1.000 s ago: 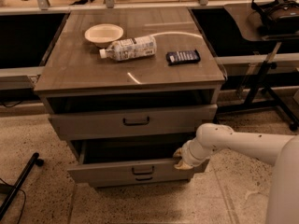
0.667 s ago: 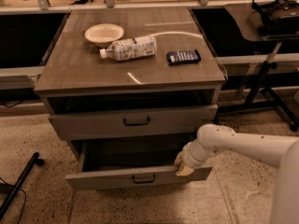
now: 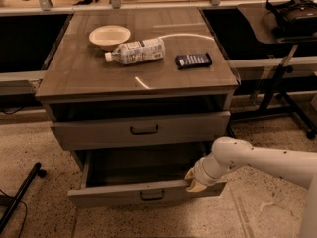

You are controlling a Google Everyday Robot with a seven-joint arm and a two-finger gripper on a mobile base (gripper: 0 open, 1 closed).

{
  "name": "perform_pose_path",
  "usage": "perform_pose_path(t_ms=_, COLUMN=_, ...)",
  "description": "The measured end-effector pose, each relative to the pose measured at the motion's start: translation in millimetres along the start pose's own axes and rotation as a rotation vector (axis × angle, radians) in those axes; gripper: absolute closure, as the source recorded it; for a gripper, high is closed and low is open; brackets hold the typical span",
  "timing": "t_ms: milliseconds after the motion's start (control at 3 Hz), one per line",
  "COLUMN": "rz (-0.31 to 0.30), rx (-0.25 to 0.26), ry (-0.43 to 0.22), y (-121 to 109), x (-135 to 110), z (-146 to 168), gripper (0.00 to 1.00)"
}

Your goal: Open middle drawer

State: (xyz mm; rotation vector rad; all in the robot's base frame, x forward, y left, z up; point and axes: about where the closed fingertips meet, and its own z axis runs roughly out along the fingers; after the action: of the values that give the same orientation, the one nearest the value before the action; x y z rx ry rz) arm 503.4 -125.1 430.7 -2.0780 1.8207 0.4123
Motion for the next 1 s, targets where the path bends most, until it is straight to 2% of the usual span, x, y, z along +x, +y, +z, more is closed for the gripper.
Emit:
perform_pose_path(t_ms=333, rz=0.0, rx=0.0, ry=0.0, y=0.0, x=0.0, z=0.0, gripper=0.51)
perform_pose_path(t_ms=667, rz=0.0, rx=0.0, ry=0.0, y=0.0, x=0.0, z=0.0, gripper=0.2)
perform_pose_path(t_ms=1000, rz=0.0, rx=0.0, ry=0.0, y=0.0, x=0.0, z=0.0, gripper=0.0)
